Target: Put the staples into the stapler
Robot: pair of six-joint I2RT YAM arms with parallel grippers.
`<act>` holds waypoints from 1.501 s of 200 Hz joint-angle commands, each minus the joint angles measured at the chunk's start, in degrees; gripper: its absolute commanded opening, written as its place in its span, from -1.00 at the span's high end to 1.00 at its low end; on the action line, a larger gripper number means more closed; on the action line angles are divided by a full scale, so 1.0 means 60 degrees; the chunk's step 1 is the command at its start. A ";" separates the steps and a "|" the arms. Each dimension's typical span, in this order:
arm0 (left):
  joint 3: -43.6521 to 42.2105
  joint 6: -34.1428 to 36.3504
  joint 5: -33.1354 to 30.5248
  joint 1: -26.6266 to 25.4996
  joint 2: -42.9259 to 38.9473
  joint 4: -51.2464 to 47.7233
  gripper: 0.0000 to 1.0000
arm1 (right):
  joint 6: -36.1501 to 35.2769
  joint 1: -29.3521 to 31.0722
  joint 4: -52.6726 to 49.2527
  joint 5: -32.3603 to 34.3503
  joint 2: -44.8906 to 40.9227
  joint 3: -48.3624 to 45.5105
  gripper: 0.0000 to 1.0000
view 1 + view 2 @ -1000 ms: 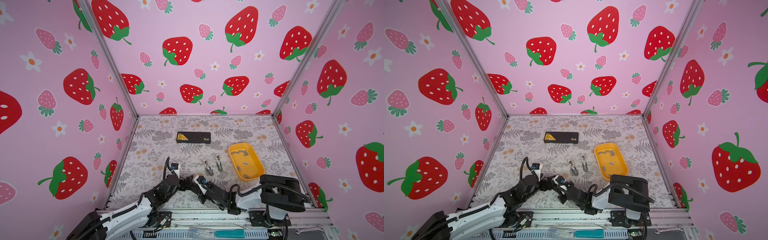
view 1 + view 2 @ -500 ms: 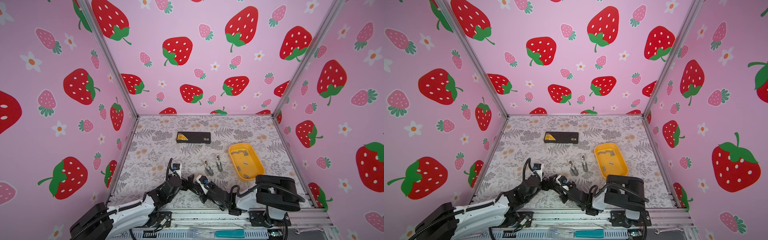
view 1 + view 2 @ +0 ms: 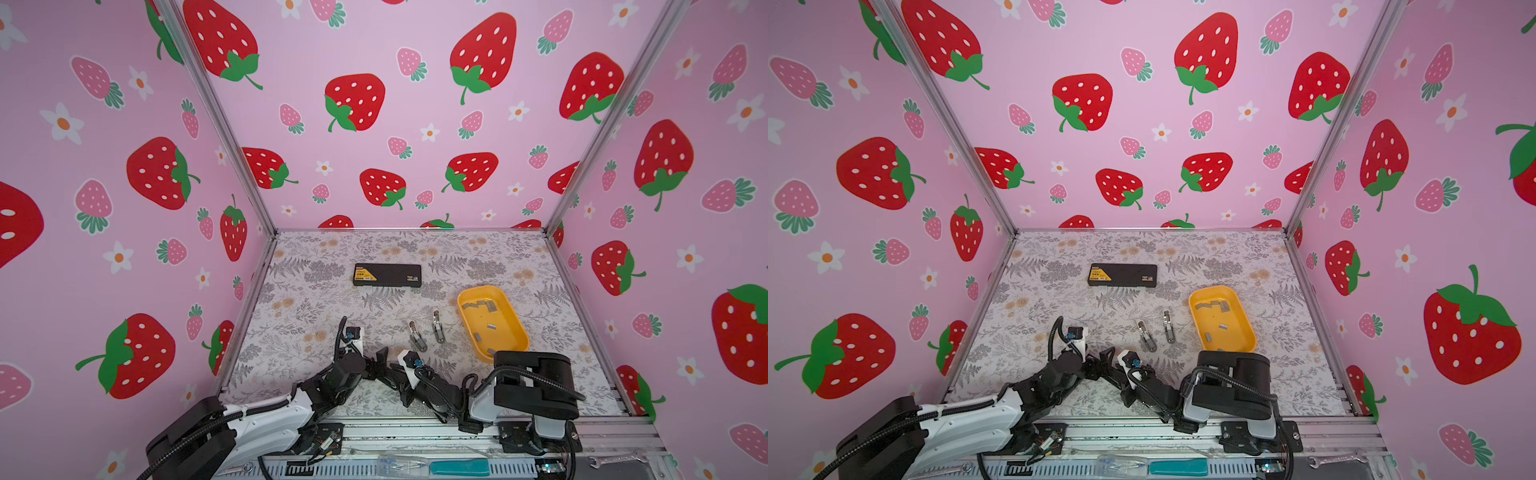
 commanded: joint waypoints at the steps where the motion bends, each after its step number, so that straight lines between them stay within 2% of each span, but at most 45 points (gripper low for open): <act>1: -0.0118 0.0165 -0.0094 -0.0135 0.0174 -0.0177 -0.98 | 0.0149 0.0057 -0.1499 -0.0374 0.0639 -0.0289 0.59; 86: -0.0286 0.0184 -0.0276 -0.0149 -0.0823 -0.0888 -0.98 | 0.0178 0.0053 -0.0870 -0.0651 0.1408 -0.0127 0.61; 179: 0.0442 0.0049 -0.0857 -0.0106 -0.2894 -0.3510 -0.98 | -0.0224 0.0062 -0.3526 -0.0257 -0.1271 0.0453 0.51; 213: 0.0176 -0.0012 -0.0715 -0.0105 -0.2427 -0.3171 -0.98 | -0.0040 0.0093 -0.3303 -0.0373 -0.0746 0.0499 0.51; 269: -0.0048 0.0015 -0.0650 -0.0119 -0.0299 -0.1524 -0.98 | 0.0584 0.0539 -0.1863 0.0005 0.1385 0.0199 0.54; 300: 0.0133 0.0085 -0.0658 -0.0128 0.0410 -0.1078 -0.98 | 0.0708 0.0550 -0.1172 0.0119 0.1550 -0.0232 0.53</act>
